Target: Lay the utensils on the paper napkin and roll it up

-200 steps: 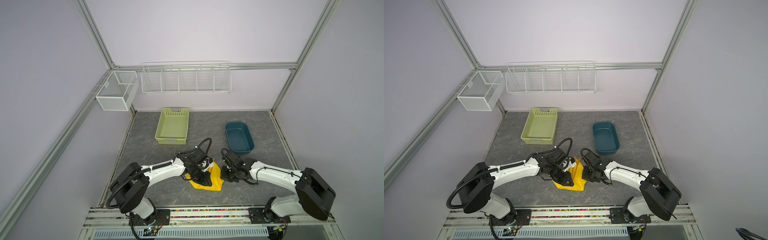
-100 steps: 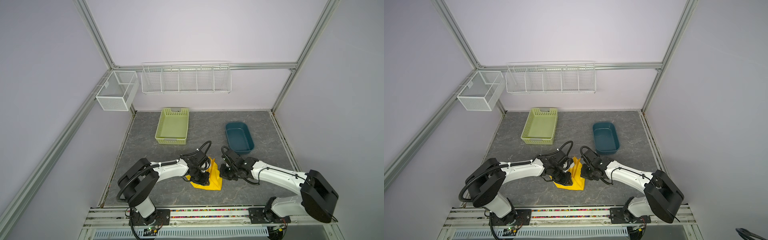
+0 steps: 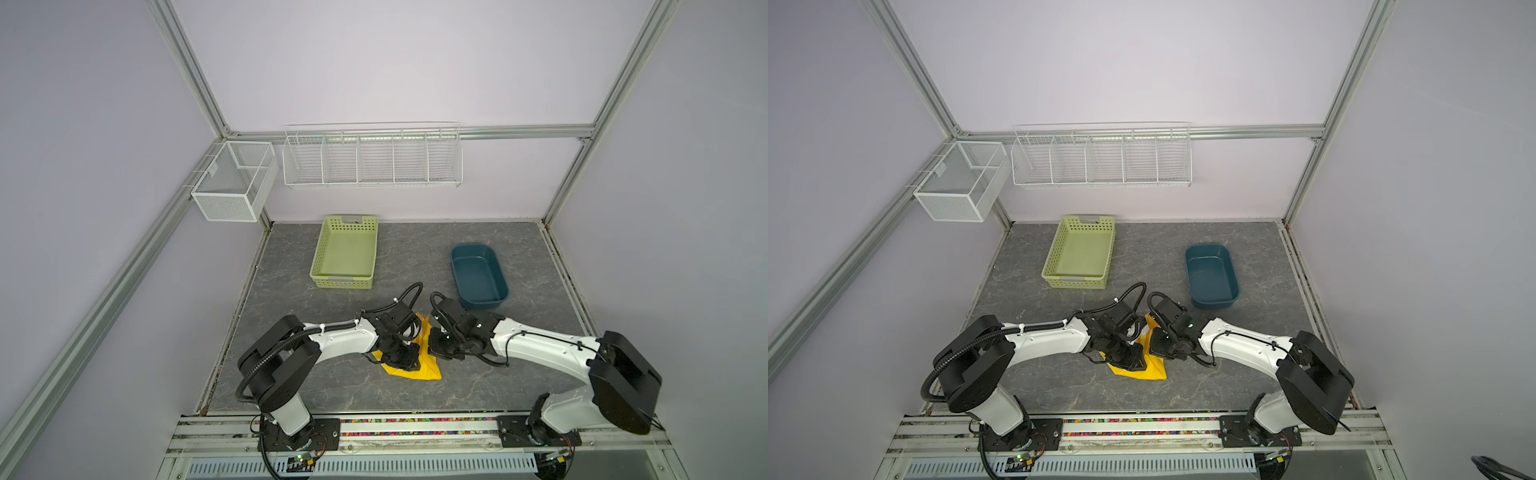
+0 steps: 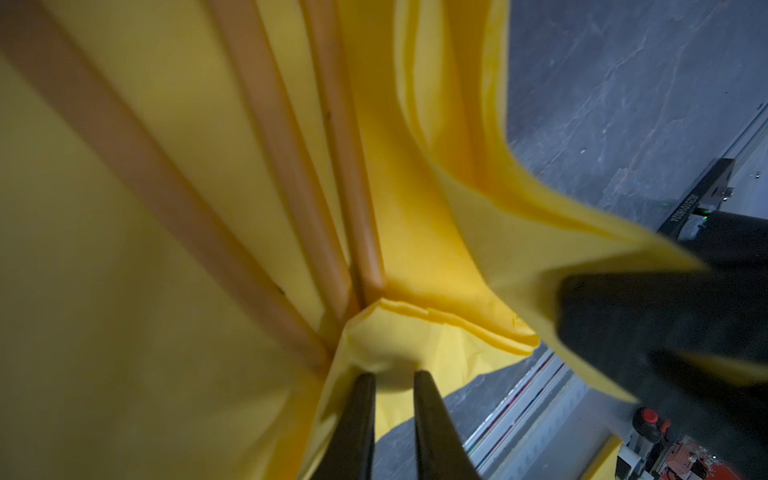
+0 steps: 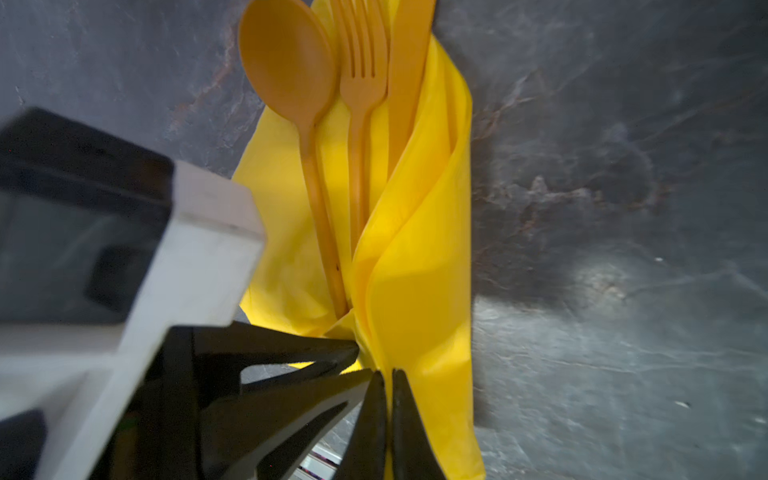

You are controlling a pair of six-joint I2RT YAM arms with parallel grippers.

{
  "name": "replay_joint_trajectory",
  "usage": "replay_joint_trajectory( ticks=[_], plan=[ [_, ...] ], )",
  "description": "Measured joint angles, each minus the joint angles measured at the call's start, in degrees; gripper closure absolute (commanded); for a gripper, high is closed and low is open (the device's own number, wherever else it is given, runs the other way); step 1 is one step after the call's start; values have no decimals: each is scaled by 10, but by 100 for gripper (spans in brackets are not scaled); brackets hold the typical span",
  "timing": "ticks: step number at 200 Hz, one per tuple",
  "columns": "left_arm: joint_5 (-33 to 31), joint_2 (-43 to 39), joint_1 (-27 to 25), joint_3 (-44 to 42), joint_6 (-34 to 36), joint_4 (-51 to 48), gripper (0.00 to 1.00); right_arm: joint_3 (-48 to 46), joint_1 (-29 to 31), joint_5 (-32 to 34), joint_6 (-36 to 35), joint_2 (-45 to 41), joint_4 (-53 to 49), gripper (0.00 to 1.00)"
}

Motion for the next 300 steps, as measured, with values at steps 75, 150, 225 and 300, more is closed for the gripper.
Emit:
replay_joint_trajectory(
  ticks=[75, 150, 225, 300],
  plan=[
    [-2, -11, 1, -15, -17, 18, 80, 7, 16, -19, 13, 64, 45, 93],
    [0, -8, 1, -19, -23, 32, 82, 7, 16, -16, 33, -22, 57, 93],
    [-21, -43, 4, -38, -27, 23, 77, -11, 16, -18, 66, -5, 122, 93],
    [-50, -136, 43, -73, -34, -43, 79, -12, 16, -23, 68, 35, 161, 93]
  ],
)
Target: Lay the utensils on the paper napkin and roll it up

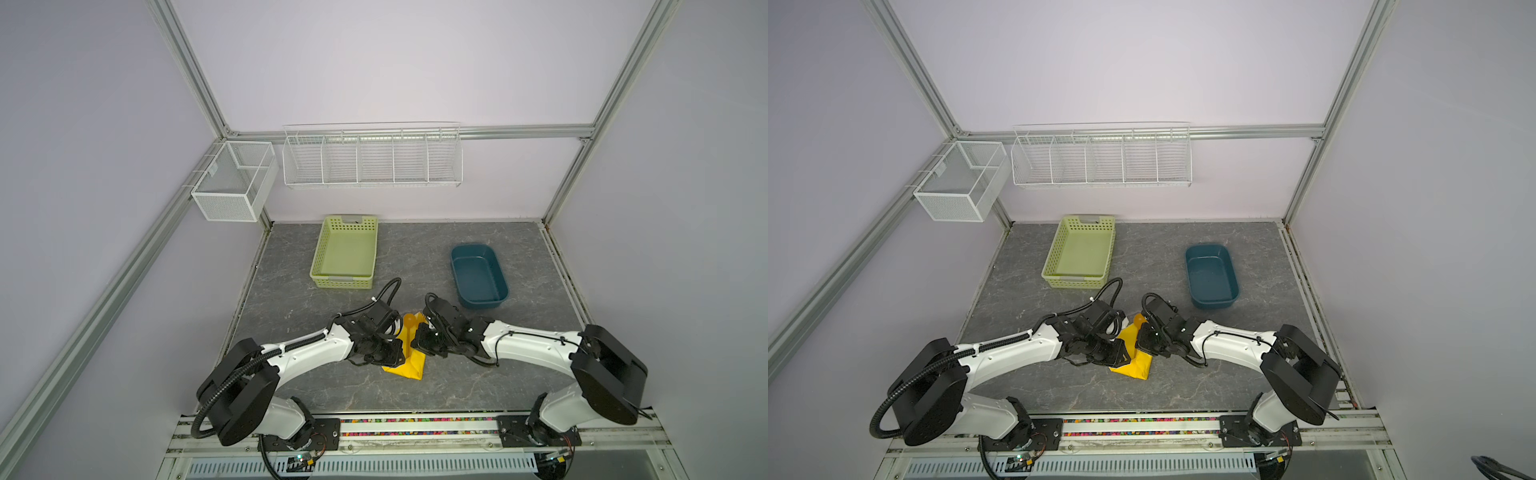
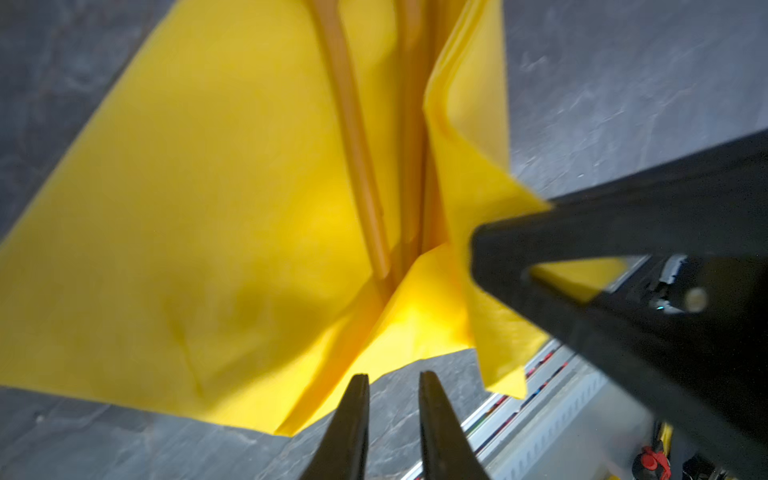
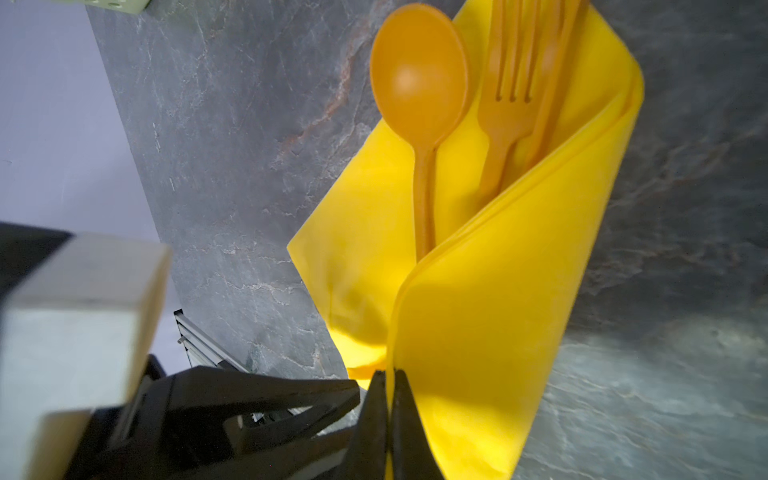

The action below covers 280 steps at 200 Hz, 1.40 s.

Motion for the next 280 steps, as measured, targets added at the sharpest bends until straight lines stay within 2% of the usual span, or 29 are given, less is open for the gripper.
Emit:
replay_joint_trajectory(
  ticks=[59, 105, 140, 178, 204, 237, 248, 280],
  plan=[
    [14, 34, 6, -25, -2, 12, 87, 20, 0, -23, 0, 55, 32, 93],
    [18, 37, 7, -25, -2, 17, 87, 55, 2, -49, -5, 113, 58, 93],
    [3, 18, 21, -25, -2, 0, 82, 60, 2, -65, -10, 141, 62, 89],
    [-39, -45, 59, -13, -5, -45, 77, 65, 1, -67, -24, 143, 32, 89],
    [-56, -54, 88, 1, -7, -57, 71, 83, 1, -67, -43, 143, 0, 87],
    [-61, -52, 136, 0, -17, -63, 62, 87, 1, -70, -58, 148, -10, 81],
    [-57, -52, 150, -4, -17, -59, 59, 88, 1, -73, -60, 152, -10, 75],
    [-37, -36, 190, -33, -22, -38, 57, 92, 1, -81, -70, 153, -9, 66]
  ],
)
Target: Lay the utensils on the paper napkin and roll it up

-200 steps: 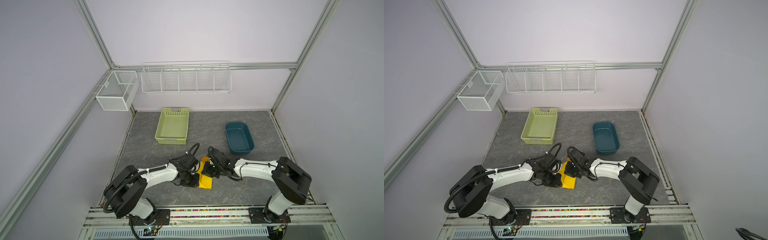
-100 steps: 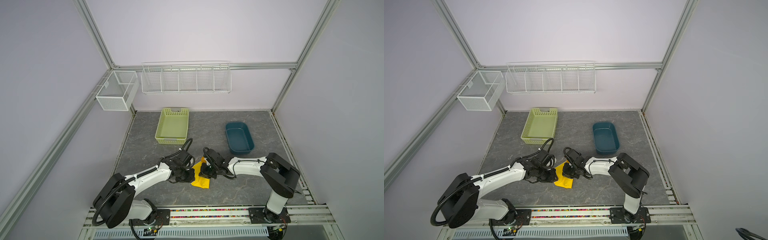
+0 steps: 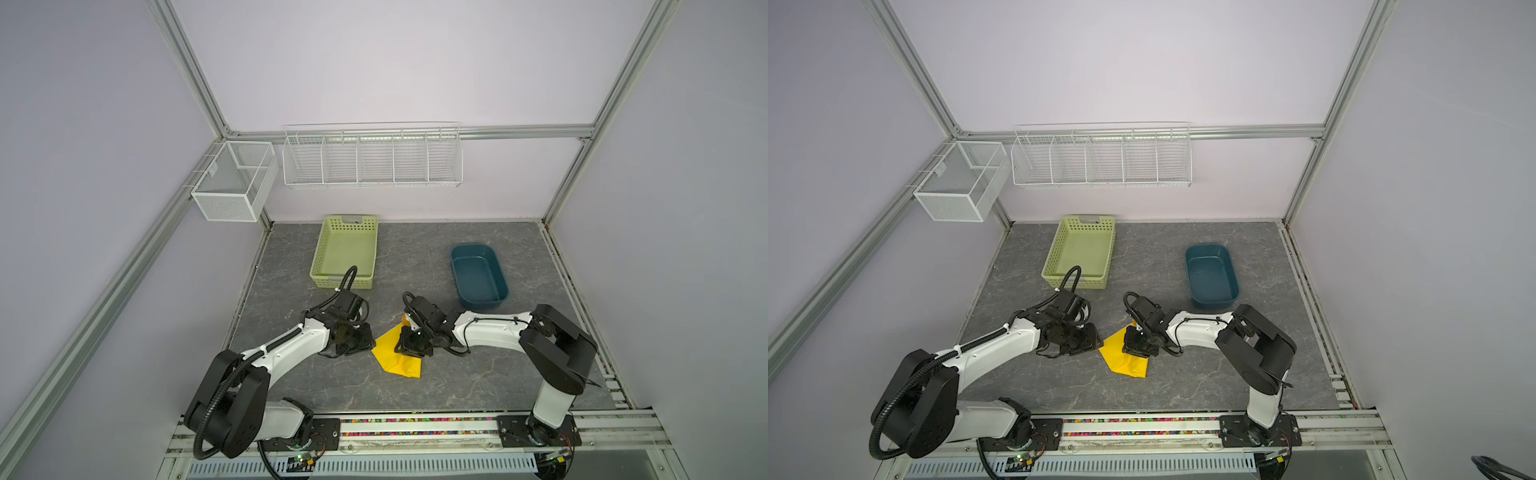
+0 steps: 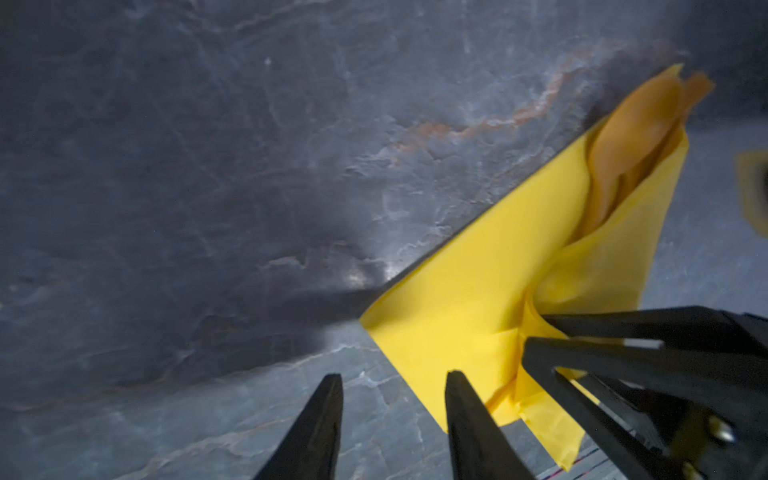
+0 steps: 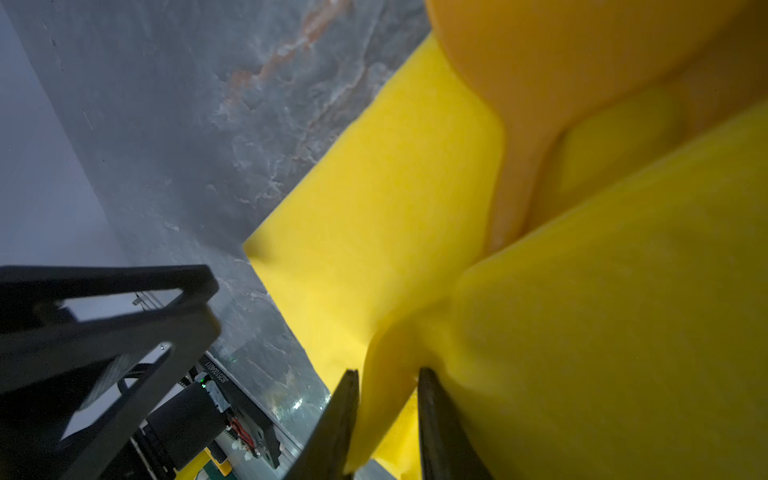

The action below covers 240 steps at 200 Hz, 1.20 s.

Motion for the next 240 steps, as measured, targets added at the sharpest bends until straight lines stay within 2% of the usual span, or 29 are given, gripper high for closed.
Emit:
replay_joint_trajectory(
  ticks=[14, 46, 103, 134, 175, 207, 230, 240],
  plan=[
    [14, 14, 9, -14, -3, 10, 56, 2, 0, -2, -1, 0, 0, 62],
    [55, 30, 12, -16, -6, 48, 55, 2, 0, -4, -2, 0, 1, 62],
    [159, 58, 15, -45, -28, 175, 54, 2, 0, -6, 0, 0, 3, 59],
    [168, 49, 15, -57, -32, 194, 52, 2, 0, -11, 0, 0, 9, 51],
    [163, 17, 16, -66, -34, 194, 52, -7, 0, -13, 1, -5, 26, 48],
    [164, 9, 16, -68, -38, 205, 52, -26, 0, -10, 1, -17, 42, 50],
    [178, 20, 16, -69, -45, 222, 58, -32, -1, -11, 1, -19, 52, 56],
    [185, 28, 16, -69, -45, 231, 64, -38, -1, -11, 3, -19, 61, 60]
  ],
)
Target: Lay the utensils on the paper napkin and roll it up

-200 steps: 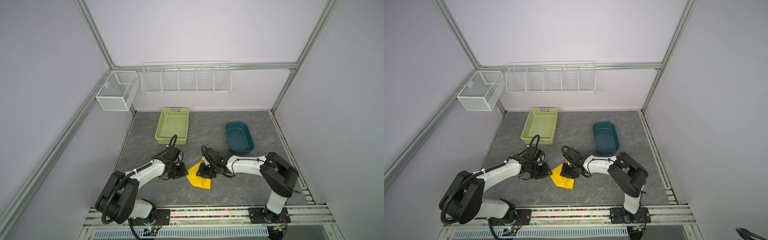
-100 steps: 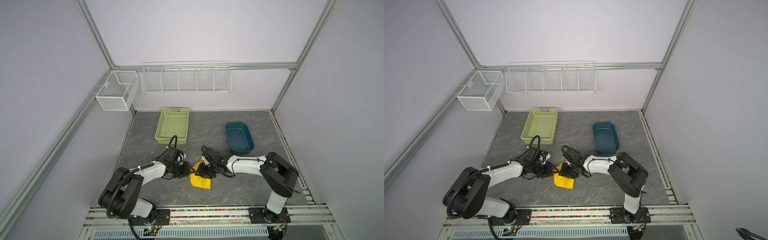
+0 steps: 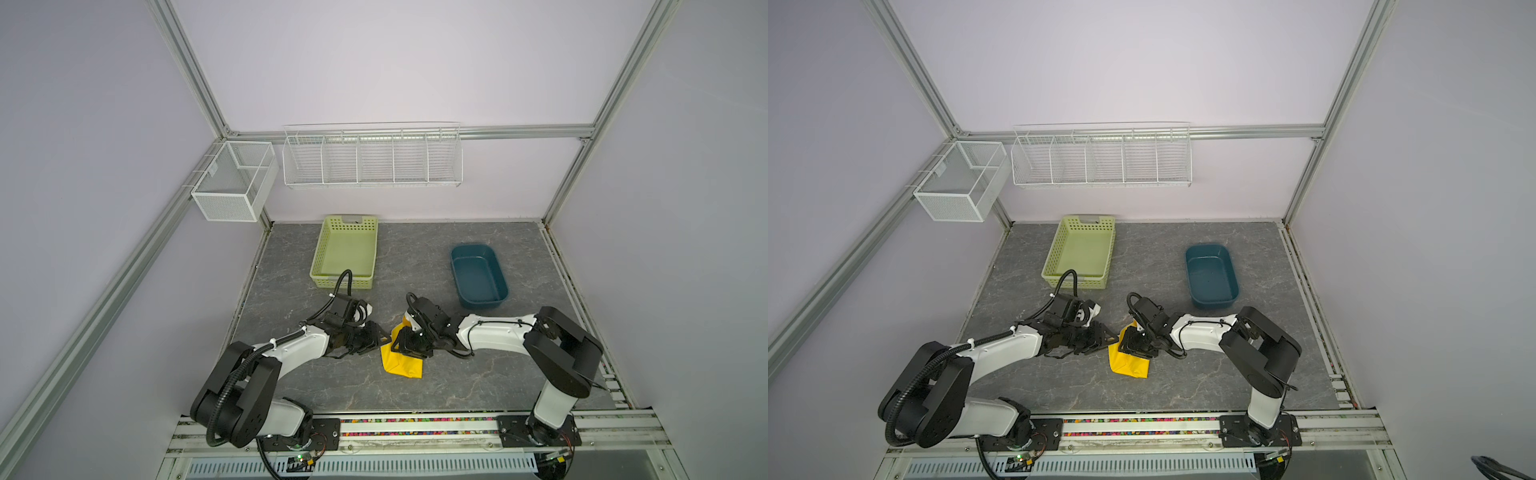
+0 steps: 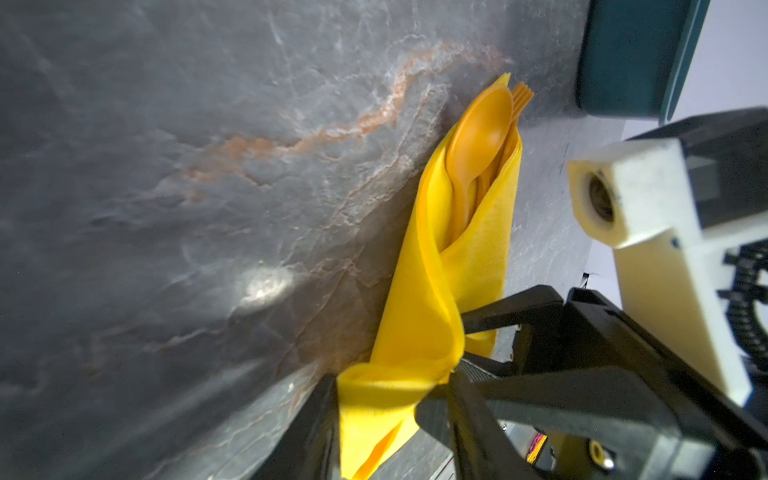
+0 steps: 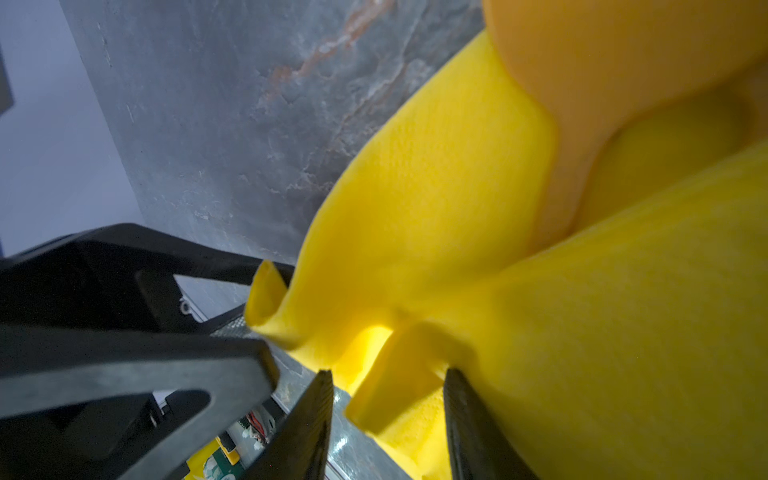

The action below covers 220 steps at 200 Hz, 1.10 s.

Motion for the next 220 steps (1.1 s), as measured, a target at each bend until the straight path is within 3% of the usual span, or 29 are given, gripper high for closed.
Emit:
replay_joint_trajectory(
  ticks=[34, 65, 83, 113, 130, 169, 220],
  plan=[
    [17, 7, 0, 0, -5, 14, 79, -26, -3, -2, 2, -9, 32, 58],
    [22, 7, 0, 0, -4, 15, 87, -45, -4, 0, 2, -17, 51, 71],
    [24, 8, 0, 0, -4, 17, 92, -51, -4, 0, 6, -17, 60, 61],
    [25, 12, -3, 0, -4, 18, 93, -57, -5, -4, 9, -19, 83, 60],
    [25, 13, -3, 0, -4, 18, 93, -66, -5, -2, 9, -24, 91, 74],
    [26, 13, -12, 0, -4, 18, 93, -79, -7, 7, 16, -28, 94, 91],
    [25, 24, -53, 22, -22, 21, 95, -84, -8, 9, 20, -28, 98, 93]
  ],
)
